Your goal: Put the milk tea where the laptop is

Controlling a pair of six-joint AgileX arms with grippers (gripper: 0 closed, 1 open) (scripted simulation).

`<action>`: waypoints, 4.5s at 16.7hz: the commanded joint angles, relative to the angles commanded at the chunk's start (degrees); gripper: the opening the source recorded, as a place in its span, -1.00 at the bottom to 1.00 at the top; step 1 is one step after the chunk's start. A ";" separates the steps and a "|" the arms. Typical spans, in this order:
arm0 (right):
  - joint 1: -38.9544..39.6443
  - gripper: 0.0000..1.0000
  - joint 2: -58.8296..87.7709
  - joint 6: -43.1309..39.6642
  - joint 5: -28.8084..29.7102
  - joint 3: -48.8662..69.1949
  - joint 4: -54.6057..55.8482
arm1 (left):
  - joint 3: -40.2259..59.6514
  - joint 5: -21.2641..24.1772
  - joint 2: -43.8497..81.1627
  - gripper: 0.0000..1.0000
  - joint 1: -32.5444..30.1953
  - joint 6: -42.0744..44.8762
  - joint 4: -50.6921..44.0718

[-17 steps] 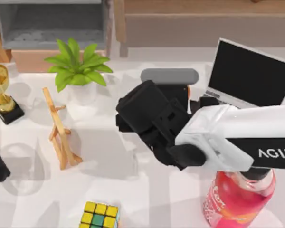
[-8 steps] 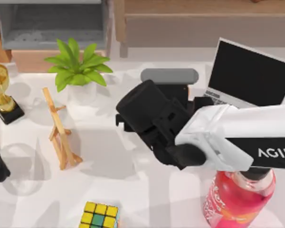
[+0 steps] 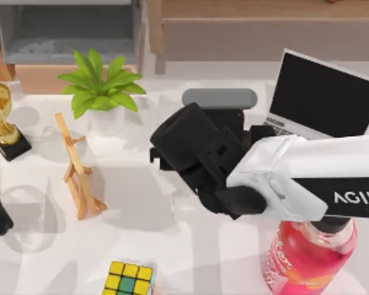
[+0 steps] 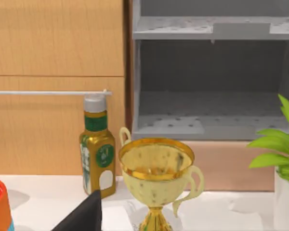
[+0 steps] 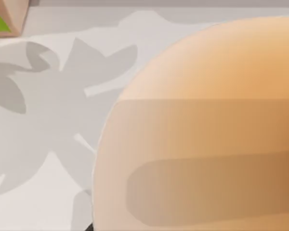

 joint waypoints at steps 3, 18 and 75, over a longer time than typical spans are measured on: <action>0.00 -1.00 0.00 0.00 0.00 0.00 0.00 | 0.00 0.00 0.00 1.00 0.00 0.00 0.00; -0.08 -1.00 -1.44 -0.08 -0.06 1.42 -1.79 | 0.00 0.00 0.00 1.00 0.00 0.00 0.00; -57.86 -1.00 -30.75 -40.46 -45.41 -31.27 16.16 | 0.00 0.00 0.00 1.00 0.00 0.00 0.00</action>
